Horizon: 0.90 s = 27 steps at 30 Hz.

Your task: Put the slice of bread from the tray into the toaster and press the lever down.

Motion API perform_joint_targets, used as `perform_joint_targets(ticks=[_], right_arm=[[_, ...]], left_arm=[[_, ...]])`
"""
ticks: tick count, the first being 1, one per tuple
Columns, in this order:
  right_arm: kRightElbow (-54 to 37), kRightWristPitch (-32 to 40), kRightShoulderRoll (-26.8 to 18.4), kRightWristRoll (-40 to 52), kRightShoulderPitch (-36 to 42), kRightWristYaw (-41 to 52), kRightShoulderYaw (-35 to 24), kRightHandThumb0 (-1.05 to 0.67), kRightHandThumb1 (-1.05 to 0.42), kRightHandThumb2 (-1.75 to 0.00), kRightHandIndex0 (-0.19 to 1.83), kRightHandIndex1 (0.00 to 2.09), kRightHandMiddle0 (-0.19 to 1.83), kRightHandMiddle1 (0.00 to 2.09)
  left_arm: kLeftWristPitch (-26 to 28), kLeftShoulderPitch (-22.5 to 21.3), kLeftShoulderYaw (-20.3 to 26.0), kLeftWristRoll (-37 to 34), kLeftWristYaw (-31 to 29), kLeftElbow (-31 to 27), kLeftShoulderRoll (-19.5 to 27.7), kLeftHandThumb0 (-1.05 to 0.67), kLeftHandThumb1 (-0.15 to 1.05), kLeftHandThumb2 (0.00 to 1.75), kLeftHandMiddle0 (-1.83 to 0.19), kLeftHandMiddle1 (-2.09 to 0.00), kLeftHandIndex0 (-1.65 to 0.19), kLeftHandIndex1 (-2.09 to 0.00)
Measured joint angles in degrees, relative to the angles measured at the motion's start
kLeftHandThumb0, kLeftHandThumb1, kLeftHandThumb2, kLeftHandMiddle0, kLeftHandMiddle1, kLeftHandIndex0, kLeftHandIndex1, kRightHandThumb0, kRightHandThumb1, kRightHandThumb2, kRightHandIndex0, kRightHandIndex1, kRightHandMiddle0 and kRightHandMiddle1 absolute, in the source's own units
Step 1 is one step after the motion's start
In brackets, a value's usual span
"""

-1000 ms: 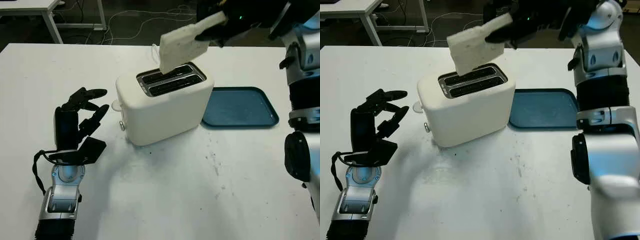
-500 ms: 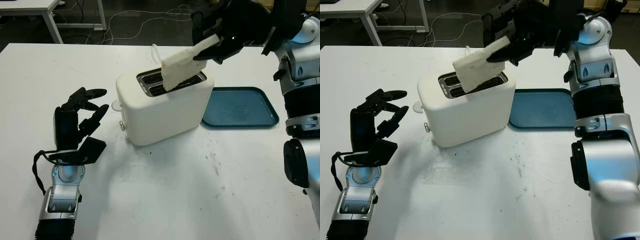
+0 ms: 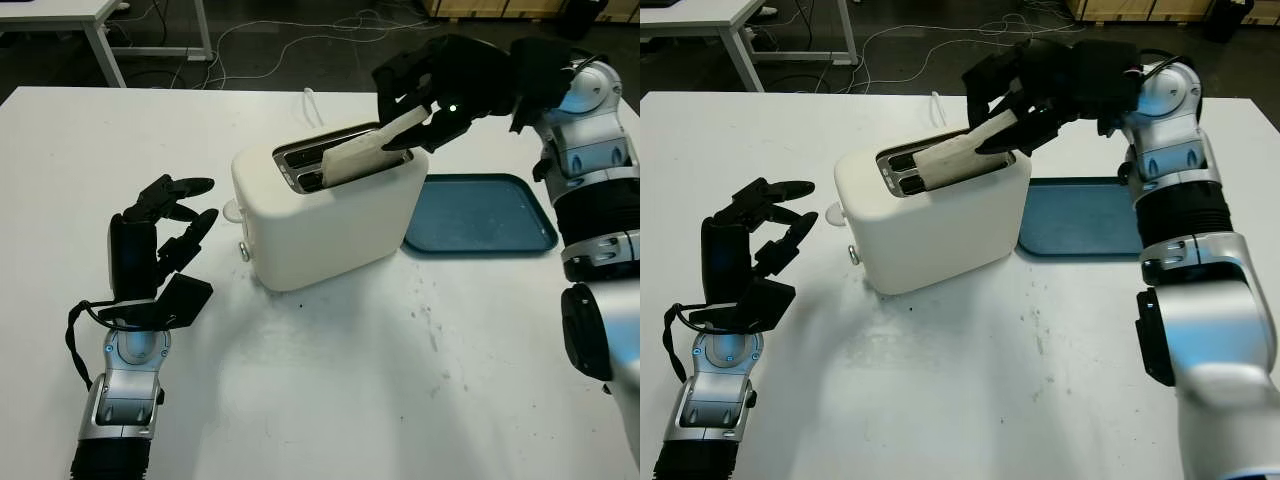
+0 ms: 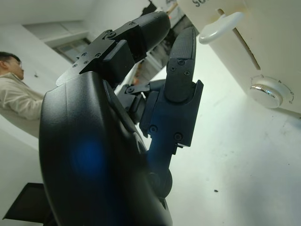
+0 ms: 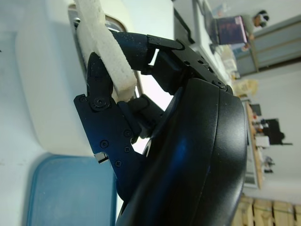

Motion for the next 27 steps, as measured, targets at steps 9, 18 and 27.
perform_joint_targets(ticks=[9, 18, 27], right_arm=[[-6.1, 5.6, 1.8, -0.5, 1.2, -0.8, 1.6, -0.49, -0.92, -0.5, 1.18, 1.75, 0.97, 1.75], [-6.6, 4.5, 1.7, -2.7, 1.7, -3.2, 2.7, -0.69, -0.92, -0.18, 0.57, 1.48, 0.66, 1.07], [-7.3, -19.8, -5.3, -19.4, 4.6, -19.9, 5.7, -0.64, -0.79, 0.0, 0.15, 1.26, 0.77, 0.12]], left_arm=[[0.0, 0.0, 0.0, 0.0, 0.0, 0.0, -0.1, -0.43, 0.92, 0.12, -0.62, -1.27, -0.74, -0.57], [0.0, 0.0, 0.0, 0.0, 0.0, -0.1, -0.1, -0.44, 0.92, 0.12, -0.62, -1.28, -0.75, -0.57], [0.0, 0.0, 0.0, -0.1, 0.0, -0.1, -0.1, -0.43, 0.92, 0.12, -0.62, -1.29, -0.75, -0.57]])
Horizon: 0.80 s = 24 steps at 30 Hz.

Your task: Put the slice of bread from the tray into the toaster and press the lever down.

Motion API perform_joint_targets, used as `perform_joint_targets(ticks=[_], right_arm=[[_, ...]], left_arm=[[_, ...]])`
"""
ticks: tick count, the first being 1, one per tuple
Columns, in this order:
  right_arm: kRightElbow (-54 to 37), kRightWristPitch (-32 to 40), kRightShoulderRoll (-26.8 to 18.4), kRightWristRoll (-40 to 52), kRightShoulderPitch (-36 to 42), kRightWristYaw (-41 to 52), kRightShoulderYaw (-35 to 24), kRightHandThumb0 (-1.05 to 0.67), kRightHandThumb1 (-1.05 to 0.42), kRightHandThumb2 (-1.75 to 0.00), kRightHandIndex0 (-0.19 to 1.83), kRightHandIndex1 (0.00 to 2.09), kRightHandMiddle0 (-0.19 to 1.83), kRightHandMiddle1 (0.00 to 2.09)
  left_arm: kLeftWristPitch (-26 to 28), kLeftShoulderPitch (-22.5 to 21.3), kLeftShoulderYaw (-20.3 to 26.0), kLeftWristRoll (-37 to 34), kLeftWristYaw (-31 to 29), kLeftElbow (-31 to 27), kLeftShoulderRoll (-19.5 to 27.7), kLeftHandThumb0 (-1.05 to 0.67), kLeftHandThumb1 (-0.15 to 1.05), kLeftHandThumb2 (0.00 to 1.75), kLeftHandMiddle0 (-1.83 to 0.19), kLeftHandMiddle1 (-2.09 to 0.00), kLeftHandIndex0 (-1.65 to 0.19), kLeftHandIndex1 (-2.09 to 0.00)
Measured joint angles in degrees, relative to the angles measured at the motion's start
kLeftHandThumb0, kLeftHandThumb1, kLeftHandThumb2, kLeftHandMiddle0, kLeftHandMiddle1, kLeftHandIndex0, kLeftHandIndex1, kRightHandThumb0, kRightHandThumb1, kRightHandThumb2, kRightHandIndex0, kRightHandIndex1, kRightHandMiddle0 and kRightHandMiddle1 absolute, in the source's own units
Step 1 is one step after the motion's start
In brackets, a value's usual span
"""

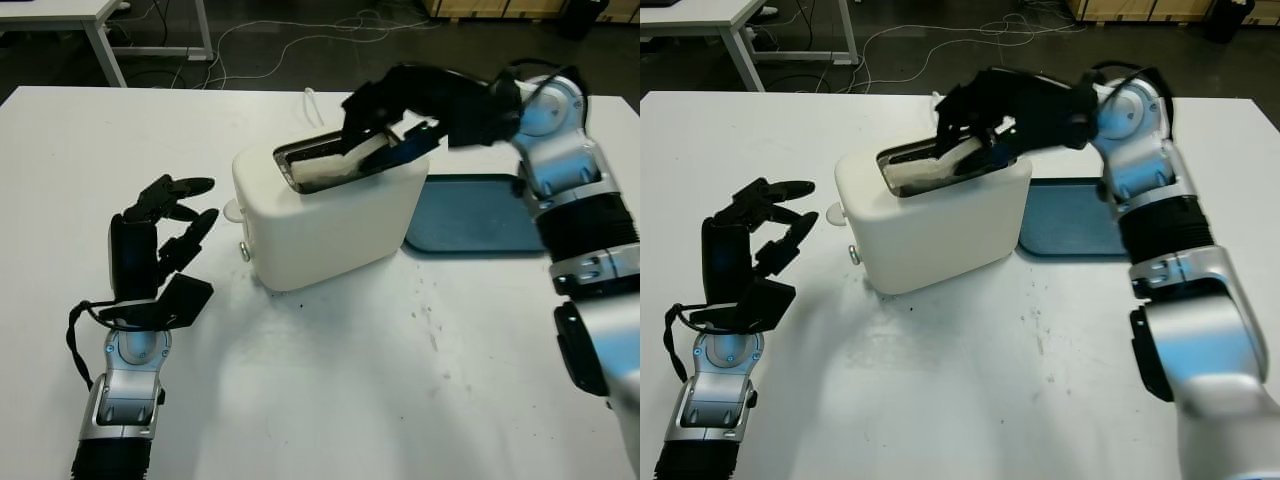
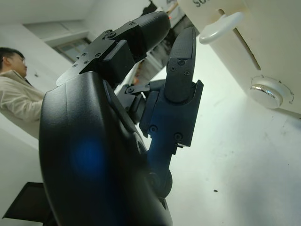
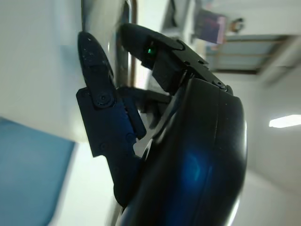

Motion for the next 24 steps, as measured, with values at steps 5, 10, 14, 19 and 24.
perform_joint_targets(ticks=[5, 10, 14, 19, 24], right_arm=[[-0.1, -7.1, -2.9, -8.2, 0.0, -10.1, 1.3, -0.57, -0.77, 0.0, 0.2, 1.22, 0.81, 0.11], [-1.1, -8.1, -4.1, -11.4, 0.0, -13.7, 1.8, -0.55, -0.8, -0.01, 0.24, 1.23, 0.85, 0.1], [-2.6, -8.6, -4.6, -13.0, 0.1, -17.8, 1.8, -0.53, -0.8, -0.01, 0.29, 1.18, 0.88, 0.08], [-2.4, -11.5, -4.2, -13.6, 2.2, -29.1, -0.3, -0.43, -0.78, -0.01, 0.45, 1.1, 0.96, 0.08], [-0.1, -15.2, -1.9, -12.3, 11.1, -43.7, -4.6, -0.26, -0.86, -0.01, 0.72, 1.01, 1.04, 0.09]], left_arm=[[0.0, 0.0, 0.0, 0.1, 0.0, 0.0, 0.0, -0.44, 0.92, 0.12, -0.62, -1.28, -0.75, -0.57], [0.0, 0.0, 0.0, 0.1, 0.0, 0.0, 0.0, -0.42, 0.92, 0.12, -0.62, -1.29, -0.75, -0.57], [0.0, 0.0, 0.0, 0.0, 0.0, 0.0, 0.0, -0.42, 0.92, 0.12, -0.62, -1.29, -0.75, -0.57], [0.0, 0.0, 0.0, 0.1, 0.1, 0.1, 0.0, -0.44, 0.92, 0.12, -0.62, -1.29, -0.76, -0.57], [-0.2, 0.0, 0.1, 0.2, 0.0, 0.1, 0.5, -0.45, 0.92, 0.13, -0.63, -1.28, -0.75, -0.57]])
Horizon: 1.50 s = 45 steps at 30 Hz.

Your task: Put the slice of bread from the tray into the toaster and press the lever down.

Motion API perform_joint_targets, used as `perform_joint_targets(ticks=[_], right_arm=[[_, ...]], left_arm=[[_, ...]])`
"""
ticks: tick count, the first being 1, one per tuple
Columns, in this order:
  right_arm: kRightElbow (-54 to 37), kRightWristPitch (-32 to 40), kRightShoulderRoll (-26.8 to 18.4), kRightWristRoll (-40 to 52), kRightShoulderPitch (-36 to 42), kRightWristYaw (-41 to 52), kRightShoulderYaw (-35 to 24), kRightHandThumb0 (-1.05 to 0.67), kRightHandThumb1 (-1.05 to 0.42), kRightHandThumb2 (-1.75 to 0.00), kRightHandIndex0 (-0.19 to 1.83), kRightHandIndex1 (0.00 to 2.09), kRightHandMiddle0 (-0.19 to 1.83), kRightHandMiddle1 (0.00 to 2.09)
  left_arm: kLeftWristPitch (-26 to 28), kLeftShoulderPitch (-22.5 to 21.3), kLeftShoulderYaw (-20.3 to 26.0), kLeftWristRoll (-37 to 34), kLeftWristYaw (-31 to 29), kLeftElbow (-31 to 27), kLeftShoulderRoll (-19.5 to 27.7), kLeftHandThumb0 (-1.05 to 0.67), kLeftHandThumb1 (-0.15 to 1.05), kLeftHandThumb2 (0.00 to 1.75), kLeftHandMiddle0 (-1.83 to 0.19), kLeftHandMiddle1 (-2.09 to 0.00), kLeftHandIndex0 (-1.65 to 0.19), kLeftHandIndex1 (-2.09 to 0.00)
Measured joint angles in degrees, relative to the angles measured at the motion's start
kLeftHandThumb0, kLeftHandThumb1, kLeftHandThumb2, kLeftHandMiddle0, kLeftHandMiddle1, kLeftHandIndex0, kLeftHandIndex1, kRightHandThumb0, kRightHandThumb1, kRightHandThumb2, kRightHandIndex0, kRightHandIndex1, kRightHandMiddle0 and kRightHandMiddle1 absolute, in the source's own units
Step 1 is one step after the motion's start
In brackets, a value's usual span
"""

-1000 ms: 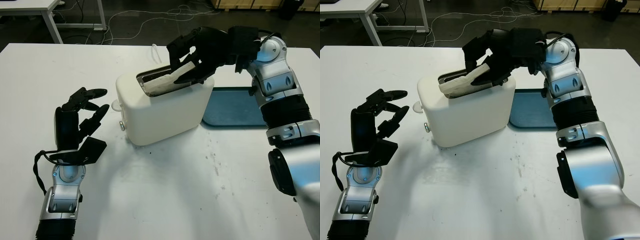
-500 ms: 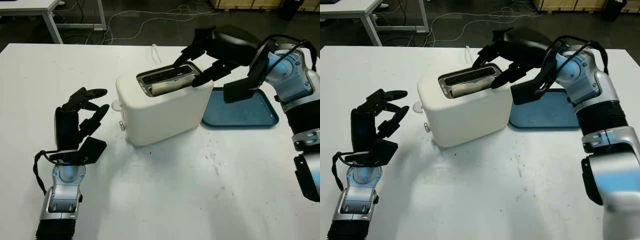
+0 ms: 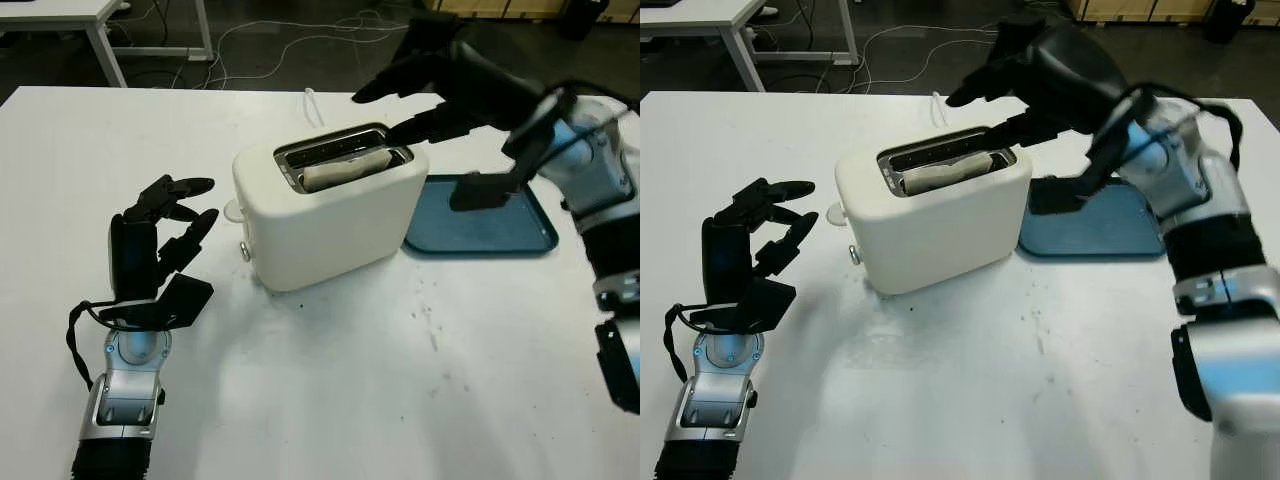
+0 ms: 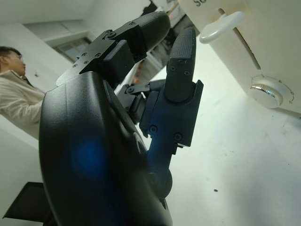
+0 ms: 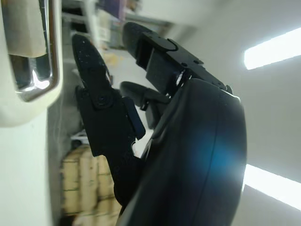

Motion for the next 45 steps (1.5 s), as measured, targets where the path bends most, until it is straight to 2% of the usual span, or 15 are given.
perform_joint_targets(ticks=[2, 5, 8, 11, 15, 22, 28, 32, 35, 40, 45], right_arm=[[0.0, 0.0, 1.4, 1.4, 5.1, -3.1, -1.8, -0.15, -0.88, -0.01, 0.75, 0.98, 1.04, 0.08], [-3.0, 1.0, 3.3, 5.2, 14.1, -4.9, -5.1, -0.09, -0.91, -0.05, 0.75, 0.87, 1.0, 0.05], [-7.8, 2.7, 5.0, 8.8, 23.1, -6.0, -8.3, -0.16, -0.92, -0.11, 0.79, 0.79, 1.0, 0.03], [-14.2, 7.0, 8.2, 11.7, 31.3, -6.6, -11.2, -0.27, -0.92, -0.18, 0.81, 0.82, 1.01, 0.03], [-19.7, 13.1, 12.4, 12.9, 36.8, -7.3, -12.9, -0.33, -0.92, -0.23, 0.83, 0.86, 1.02, 0.03], [-23.1, 17.6, 16.2, 13.7, 37.8, -7.4, -13.7, -0.36, -0.92, -0.24, 0.86, 0.76, 1.01, 0.01], [-23.5, 22.7, 17.4, 13.6, 36.8, -7.3, -13.5, -0.36, -0.92, -0.21, 0.84, 1.1, 1.07, 0.02], [-22.5, 23.7, 17.6, 11.4, 34.5, -8.8, -13.2, -0.38, -0.92, -0.21, 0.66, 1.36, 1.1, 0.04], [-22.2, 25.7, 17.6, 8.8, 33.6, -10.5, -12.9, -0.38, -0.92, -0.2, 0.63, 1.42, 1.12, 0.06], [-21.8, 26.3, 17.5, 8.1, 33.4, -11.4, -12.5, -0.35, -0.92, -0.18, 0.66, 1.4, 1.13, 0.07], [-21.6, 26.3, 17.5, 8.2, 33.3, -11.8, -12.5, -0.35, -0.92, -0.18, 0.69, 1.33, 1.13, 0.07]], left_arm=[[0.0, 0.0, 0.2, 0.0, -0.5, -0.1, 1.0, -0.44, 0.92, 0.13, -0.63, -1.29, -0.75, -0.57], [0.1, -0.1, 0.5, 0.1, -1.4, -0.5, 2.7, -0.44, 0.92, 0.11, -0.6, -1.3, -0.76, -0.57], [0.9, -0.2, 0.7, 1.3, -2.7, -3.2, 4.7, -0.43, 0.92, 0.09, -0.58, -1.31, -0.77, -0.57], [1.5, -0.5, 0.7, 3.1, -5.1, -6.0, 7.6, -0.42, 0.92, 0.08, -0.58, -1.29, -0.78, -0.57], [1.9, -1.3, 0.9, 2.7, -10.2, -7.9, 11.7, -0.4, 0.92, 0.05, -0.59, -1.26, -0.78, -0.58], [0.1, -3.8, 1.7, 0.5, -18.4, -7.8, 19.4, -0.4, 0.91, 0.02, -0.67, -1.24, -0.83, -0.56], [-4.1, -6.4, 0.1, 1.2, -21.2, -3.6, 23.1, -0.41, 0.9, 0.0, -0.78, -1.22, -0.92, -0.48], [-5.0, -8.0, -1.3, 3.3, -23.1, -3.0, 24.8, -0.41, 0.92, 0.02, -0.81, -1.34, -0.97, -0.4], [-4.3, -9.1, -2.2, 4.9, -25.7, -3.0, 26.7, -0.41, 0.92, 0.02, -0.83, -1.37, -1.0, -0.37], [-1.8, -10.7, -3.6, 8.1, -28.8, -3.1, 28.8, -0.37, 0.92, 0.04, -0.83, -1.33, -1.02, -0.31], [-4.1, -13.7, -5.7, 13.4, -27.2, -0.2, 30.9, -0.33, 0.92, 0.08, -0.89, -1.16, -1.07, -0.21]])
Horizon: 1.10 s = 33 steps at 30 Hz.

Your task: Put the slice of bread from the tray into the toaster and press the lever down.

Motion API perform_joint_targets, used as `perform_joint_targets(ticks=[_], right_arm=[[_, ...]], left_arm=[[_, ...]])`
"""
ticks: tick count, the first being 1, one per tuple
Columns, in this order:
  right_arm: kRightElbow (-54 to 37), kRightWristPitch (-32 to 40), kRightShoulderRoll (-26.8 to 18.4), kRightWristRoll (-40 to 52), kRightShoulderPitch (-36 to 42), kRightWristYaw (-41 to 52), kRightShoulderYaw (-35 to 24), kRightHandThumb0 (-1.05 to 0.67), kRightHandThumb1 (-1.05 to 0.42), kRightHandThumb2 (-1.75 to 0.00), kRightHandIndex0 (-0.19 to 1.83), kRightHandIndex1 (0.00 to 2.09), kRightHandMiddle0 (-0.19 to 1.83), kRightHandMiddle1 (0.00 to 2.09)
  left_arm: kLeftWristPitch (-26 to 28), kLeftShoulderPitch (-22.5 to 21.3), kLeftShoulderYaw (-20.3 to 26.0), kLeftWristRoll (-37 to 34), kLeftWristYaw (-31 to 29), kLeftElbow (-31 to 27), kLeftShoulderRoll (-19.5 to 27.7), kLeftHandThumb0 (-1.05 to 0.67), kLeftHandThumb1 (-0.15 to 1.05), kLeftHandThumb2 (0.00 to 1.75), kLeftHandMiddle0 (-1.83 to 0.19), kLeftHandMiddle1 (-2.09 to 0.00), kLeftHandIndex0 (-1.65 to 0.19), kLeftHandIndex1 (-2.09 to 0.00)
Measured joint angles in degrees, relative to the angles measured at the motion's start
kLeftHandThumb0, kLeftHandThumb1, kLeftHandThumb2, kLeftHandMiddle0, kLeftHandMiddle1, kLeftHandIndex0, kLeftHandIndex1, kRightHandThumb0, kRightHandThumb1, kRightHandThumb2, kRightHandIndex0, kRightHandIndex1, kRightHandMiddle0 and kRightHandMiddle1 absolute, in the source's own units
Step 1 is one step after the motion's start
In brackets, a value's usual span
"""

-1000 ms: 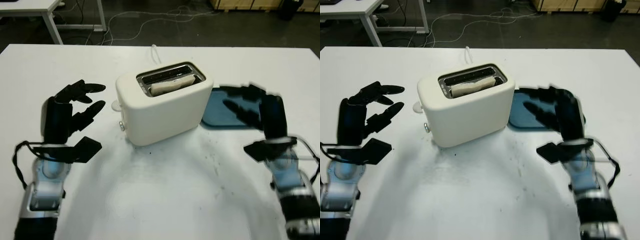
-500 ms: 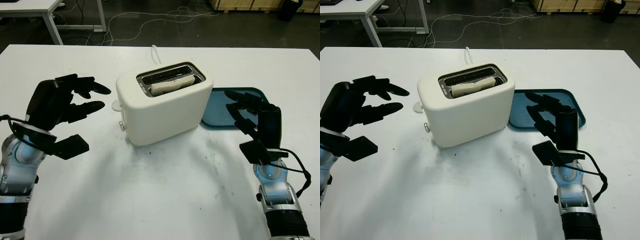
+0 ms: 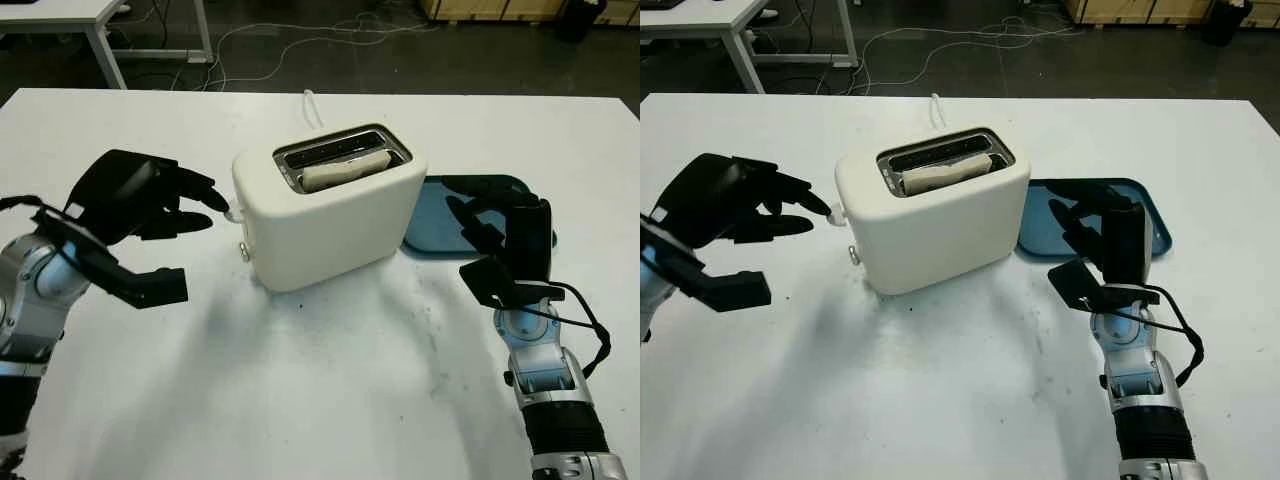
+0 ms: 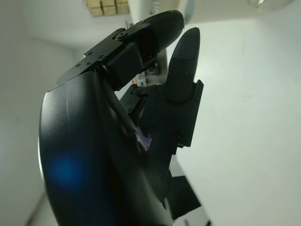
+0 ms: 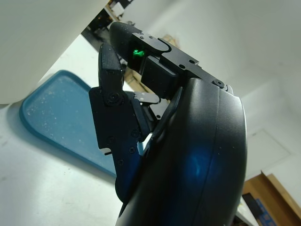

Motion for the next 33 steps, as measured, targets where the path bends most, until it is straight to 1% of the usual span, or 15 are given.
perform_joint_targets(ticks=[3, 7, 8, 10, 14, 18, 23, 27, 30, 33], right_arm=[[0.0, 0.0, 0.0, 0.0, 0.0, -0.2, 0.0, -0.35, -0.92, -0.18, 0.7, 1.32, 1.13, 0.07], [0.0, 0.0, 0.0, 0.0, 0.0, -0.2, 0.1, -0.35, -0.92, -0.17, 0.69, 1.37, 1.14, 0.07], [0.1, -0.1, 0.0, 0.1, 0.0, -0.2, 0.1, -0.35, -0.92, -0.17, 0.7, 1.37, 1.14, 0.07], [0.4, -0.2, 0.0, 0.4, 0.0, -0.2, 0.1, -0.35, -0.92, -0.16, 0.7, 1.36, 1.15, 0.07], [0.8, -0.2, 0.0, 0.5, 0.0, -0.4, 0.1, -0.35, -0.92, -0.17, 0.71, 1.33, 1.14, 0.07], [0.8, -0.2, 0.0, 0.5, 0.0, -0.4, 0.1, -0.34, -0.92, -0.16, 0.71, 1.34, 1.15, 0.07], [1.4, -0.9, 0.0, 0.5, 0.0, -0.5, 0.1, -0.35, -0.92, -0.16, 0.68, 1.47, 1.16, 0.07], [1.8, -1.2, 0.0, 0.5, 0.0, -0.6, 0.2, -0.35, -0.92, -0.16, 0.66, 1.48, 1.15, 0.07], [1.9, -1.2, 0.0, 0.5, 0.0, -0.6, 0.2, -0.34, -0.92, -0.16, 0.66, 1.47, 1.15, 0.07], [2.1, -1.2, 0.0, 0.5, 0.0, -0.7, 0.2, -0.33, -0.92, -0.16, 0.66, 1.47, 1.15, 0.07]], left_arm=[[-2.5, -1.3, -1.1, 2.9, 2.9, 1.9, 0.3, -0.32, 0.92, 0.1, -0.91, -1.12, -1.08, -0.19], [-4.5, -2.3, -1.9, 5.0, 5.0, 3.7, 0.7, -0.31, 0.92, 0.09, -0.92, -1.13, -1.09, -0.18], [-4.8, -2.6, -2.0, 5.1, 5.1, 3.9, 0.8, -0.31, 0.92, 0.09, -0.91, -1.15, -1.09, -0.17], [-5.2, -3.0, -2.2, 5.2, 5.3, 4.2, 0.9, -0.32, 0.92, 0.09, -0.88, -1.26, -1.1, -0.16], [-6.1, -3.2, -2.6, 5.2, 6.2, 4.9, 1.0, -0.33, 0.92, 0.09, -0.87, -1.31, -1.11, -0.15], [-6.5, -3.2, -2.7, 5.1, 6.4, 5.0, 1.1, -0.32, 0.92, 0.08, -0.87, -1.32, -1.11, -0.15], [-7.3, -3.2, -2.7, 5.0, 6.4, 4.3, 1.4, -0.32, 0.92, 0.09, -0.88, -1.31, -1.11, -0.14], [-8.2, -3.2, -2.7, 4.8, 6.4, 4.2, 1.4, -0.34, 0.92, 0.1, -0.88, -1.3, -1.12, -0.14], [-8.0, -3.2, -2.7, 4.9, 6.2, 3.7, 1.4, -0.38, 0.92, 0.12, -0.9, -1.21, -1.13, -0.14], [-7.3, -3.3, -2.7, 4.8, 5.1, 3.7, 2.0, -0.41, 0.92, 0.13, -0.9, -1.22, -1.14, -0.15]])
